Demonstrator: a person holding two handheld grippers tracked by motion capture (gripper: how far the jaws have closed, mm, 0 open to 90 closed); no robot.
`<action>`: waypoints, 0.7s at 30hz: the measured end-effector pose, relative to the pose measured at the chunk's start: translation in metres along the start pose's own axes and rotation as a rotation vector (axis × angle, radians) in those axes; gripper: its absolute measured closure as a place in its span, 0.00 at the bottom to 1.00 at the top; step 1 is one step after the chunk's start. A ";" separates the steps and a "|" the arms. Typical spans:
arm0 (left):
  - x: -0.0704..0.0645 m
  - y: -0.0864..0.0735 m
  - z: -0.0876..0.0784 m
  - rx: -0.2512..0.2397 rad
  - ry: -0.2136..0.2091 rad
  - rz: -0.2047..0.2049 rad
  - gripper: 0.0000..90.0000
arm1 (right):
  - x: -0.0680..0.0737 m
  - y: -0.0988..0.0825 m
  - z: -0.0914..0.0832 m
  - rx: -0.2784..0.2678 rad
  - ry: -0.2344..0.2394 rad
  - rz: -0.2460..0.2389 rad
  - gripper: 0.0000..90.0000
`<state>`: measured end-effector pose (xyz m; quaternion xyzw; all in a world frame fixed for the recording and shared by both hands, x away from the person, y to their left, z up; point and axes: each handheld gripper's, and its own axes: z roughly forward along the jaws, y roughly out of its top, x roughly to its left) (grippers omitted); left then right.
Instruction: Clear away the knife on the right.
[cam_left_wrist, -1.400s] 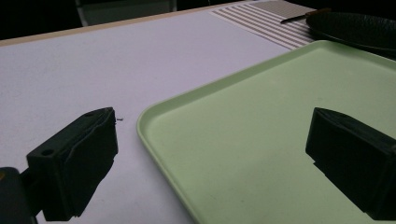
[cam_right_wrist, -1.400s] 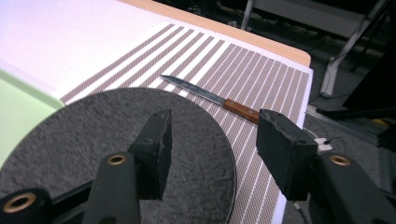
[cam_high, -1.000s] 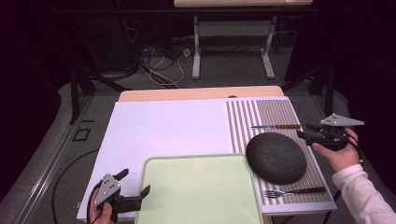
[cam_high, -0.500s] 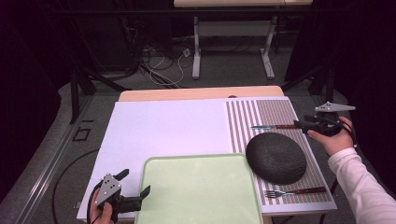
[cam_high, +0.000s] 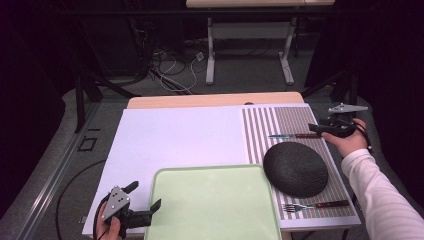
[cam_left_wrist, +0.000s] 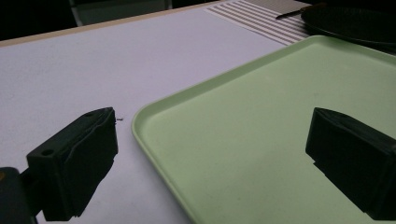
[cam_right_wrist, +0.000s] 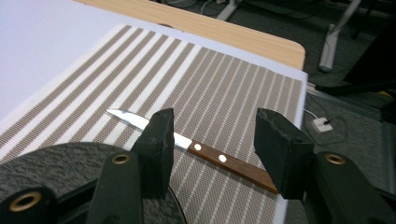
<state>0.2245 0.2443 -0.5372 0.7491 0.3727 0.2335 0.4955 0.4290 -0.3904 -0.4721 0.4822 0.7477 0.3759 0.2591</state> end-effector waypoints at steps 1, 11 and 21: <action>0.000 0.000 0.000 0.000 0.000 0.000 0.03 | 0.000 0.000 0.003 0.004 -0.002 0.012 0.53; 0.000 0.000 0.000 -0.001 0.000 0.000 0.03 | -0.003 -0.005 0.023 0.028 -0.037 0.040 0.59; 0.000 0.000 0.001 0.009 -0.004 0.001 0.03 | -0.010 -0.009 0.043 0.061 -0.043 0.067 0.63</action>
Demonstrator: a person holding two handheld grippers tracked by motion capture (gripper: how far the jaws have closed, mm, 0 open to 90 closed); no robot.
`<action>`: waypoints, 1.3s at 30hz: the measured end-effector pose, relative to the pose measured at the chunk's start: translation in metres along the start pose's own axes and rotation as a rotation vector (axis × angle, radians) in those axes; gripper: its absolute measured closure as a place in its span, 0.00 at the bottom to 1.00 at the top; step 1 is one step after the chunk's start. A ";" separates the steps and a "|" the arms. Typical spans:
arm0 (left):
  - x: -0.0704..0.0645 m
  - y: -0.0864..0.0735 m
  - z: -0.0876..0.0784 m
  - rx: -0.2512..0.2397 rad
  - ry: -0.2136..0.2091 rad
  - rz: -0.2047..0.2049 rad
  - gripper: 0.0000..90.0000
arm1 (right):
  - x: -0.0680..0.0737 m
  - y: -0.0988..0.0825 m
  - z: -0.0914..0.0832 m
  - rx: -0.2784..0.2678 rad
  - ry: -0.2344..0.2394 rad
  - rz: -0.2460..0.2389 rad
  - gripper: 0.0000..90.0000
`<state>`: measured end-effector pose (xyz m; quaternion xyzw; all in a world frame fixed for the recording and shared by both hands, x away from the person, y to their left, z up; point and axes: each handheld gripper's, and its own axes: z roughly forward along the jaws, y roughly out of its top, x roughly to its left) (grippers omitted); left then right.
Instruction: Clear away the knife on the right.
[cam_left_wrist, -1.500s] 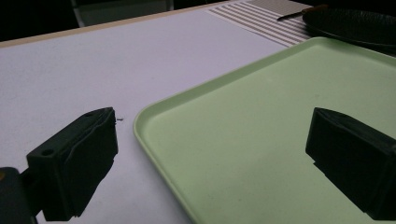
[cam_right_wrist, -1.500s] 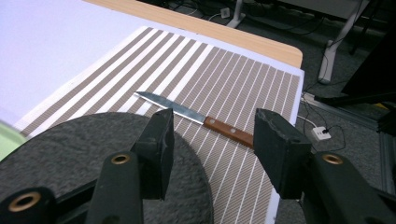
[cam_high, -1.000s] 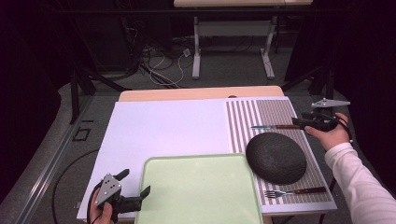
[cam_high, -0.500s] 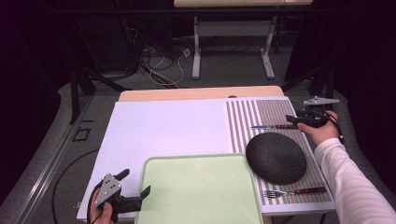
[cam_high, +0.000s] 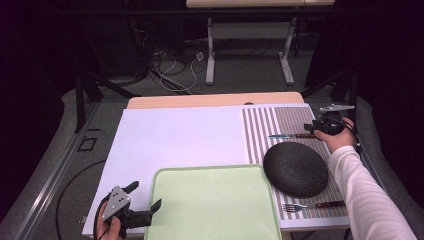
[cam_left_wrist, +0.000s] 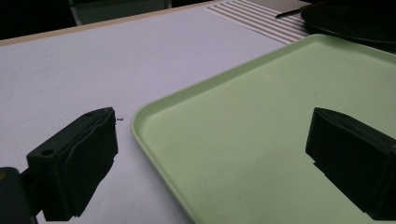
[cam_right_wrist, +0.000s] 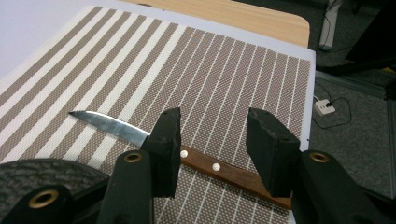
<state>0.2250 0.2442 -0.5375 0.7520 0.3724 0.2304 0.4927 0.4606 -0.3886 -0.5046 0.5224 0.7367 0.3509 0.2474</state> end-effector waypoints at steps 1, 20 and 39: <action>0.000 0.000 0.000 0.000 0.000 0.000 0.03 | -0.001 -0.001 0.002 -0.003 -0.003 0.013 0.63; 0.001 -0.001 0.002 0.010 0.005 -0.015 0.03 | -0.021 -0.020 0.026 0.044 -0.067 0.105 0.94; 0.001 -0.002 0.003 0.015 0.014 -0.020 0.03 | -0.025 -0.021 0.036 0.068 -0.100 0.090 1.00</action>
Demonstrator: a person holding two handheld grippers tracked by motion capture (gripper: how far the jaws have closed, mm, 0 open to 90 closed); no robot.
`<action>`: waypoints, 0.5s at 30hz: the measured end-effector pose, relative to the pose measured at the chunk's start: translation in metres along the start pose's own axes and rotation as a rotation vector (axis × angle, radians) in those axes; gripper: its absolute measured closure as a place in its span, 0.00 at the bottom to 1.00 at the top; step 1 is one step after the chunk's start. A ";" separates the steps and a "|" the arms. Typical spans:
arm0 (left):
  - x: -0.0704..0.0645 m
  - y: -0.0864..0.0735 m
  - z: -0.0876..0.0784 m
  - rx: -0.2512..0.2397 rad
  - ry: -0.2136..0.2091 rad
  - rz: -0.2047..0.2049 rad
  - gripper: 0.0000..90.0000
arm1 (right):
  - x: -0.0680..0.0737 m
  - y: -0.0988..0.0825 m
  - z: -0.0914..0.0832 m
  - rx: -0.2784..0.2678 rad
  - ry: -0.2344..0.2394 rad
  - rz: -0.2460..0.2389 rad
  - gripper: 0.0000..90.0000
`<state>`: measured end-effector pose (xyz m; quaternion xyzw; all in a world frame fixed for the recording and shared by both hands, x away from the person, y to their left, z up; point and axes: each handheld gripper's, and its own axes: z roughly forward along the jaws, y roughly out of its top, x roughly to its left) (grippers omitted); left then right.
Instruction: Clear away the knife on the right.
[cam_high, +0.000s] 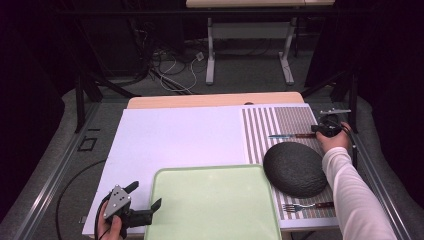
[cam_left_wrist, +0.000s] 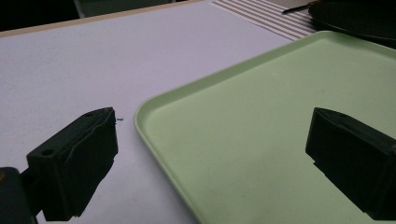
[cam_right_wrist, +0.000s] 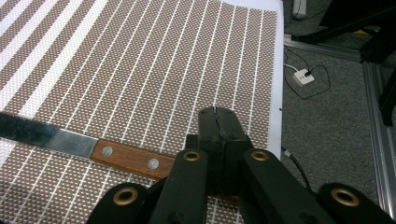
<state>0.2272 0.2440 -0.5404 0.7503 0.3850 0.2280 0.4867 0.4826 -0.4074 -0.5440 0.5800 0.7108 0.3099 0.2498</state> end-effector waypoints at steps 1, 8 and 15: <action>0.000 0.000 0.000 0.000 0.000 0.000 0.03 | 0.000 0.000 0.001 0.001 0.001 0.002 1.00; 0.000 0.000 0.000 0.000 0.000 0.003 0.03 | 0.002 -0.002 0.003 0.036 -0.003 0.010 1.00; 0.000 0.000 0.000 0.001 -0.001 0.003 0.03 | 0.002 -0.004 0.005 0.044 0.005 0.000 1.00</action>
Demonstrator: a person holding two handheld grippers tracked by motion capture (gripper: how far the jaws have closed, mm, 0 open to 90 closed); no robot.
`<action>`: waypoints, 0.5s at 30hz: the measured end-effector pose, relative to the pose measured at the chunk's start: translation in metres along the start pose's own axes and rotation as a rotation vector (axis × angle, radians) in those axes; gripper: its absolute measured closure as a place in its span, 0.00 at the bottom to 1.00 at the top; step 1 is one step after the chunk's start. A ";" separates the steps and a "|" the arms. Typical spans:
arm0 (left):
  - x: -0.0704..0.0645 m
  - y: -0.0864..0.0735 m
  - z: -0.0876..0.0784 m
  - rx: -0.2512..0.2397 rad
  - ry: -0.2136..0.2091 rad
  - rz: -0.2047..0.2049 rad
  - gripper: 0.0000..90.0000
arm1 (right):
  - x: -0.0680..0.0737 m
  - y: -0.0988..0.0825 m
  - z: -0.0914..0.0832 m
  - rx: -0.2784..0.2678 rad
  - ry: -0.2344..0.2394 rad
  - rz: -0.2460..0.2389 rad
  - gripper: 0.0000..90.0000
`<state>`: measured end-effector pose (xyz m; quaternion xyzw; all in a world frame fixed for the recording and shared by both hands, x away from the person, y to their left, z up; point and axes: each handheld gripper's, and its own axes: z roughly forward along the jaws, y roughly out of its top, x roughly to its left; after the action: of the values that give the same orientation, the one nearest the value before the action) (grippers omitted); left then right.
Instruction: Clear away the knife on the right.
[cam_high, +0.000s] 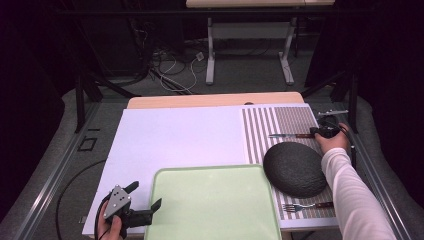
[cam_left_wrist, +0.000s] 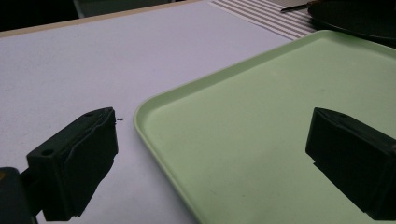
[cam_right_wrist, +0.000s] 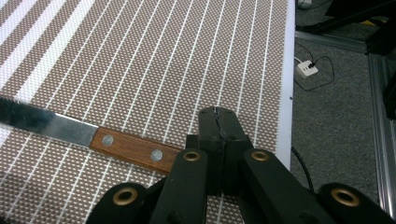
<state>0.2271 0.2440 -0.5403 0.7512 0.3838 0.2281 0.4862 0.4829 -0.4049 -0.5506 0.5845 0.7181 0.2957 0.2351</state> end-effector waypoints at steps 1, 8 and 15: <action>0.000 0.000 0.000 0.000 0.000 0.001 0.03 | 0.000 -0.001 0.000 0.006 -0.001 0.002 1.00; 0.000 0.000 0.000 0.002 0.002 0.008 0.03 | -0.004 -0.007 -0.002 0.002 0.007 0.009 1.00; 0.000 0.000 0.000 0.000 0.001 0.007 0.03 | -0.002 -0.011 -0.009 0.011 0.028 -0.001 1.00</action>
<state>0.2270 0.2438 -0.5397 0.7525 0.3814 0.2302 0.4850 0.4694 -0.4103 -0.5514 0.5813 0.7232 0.2997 0.2221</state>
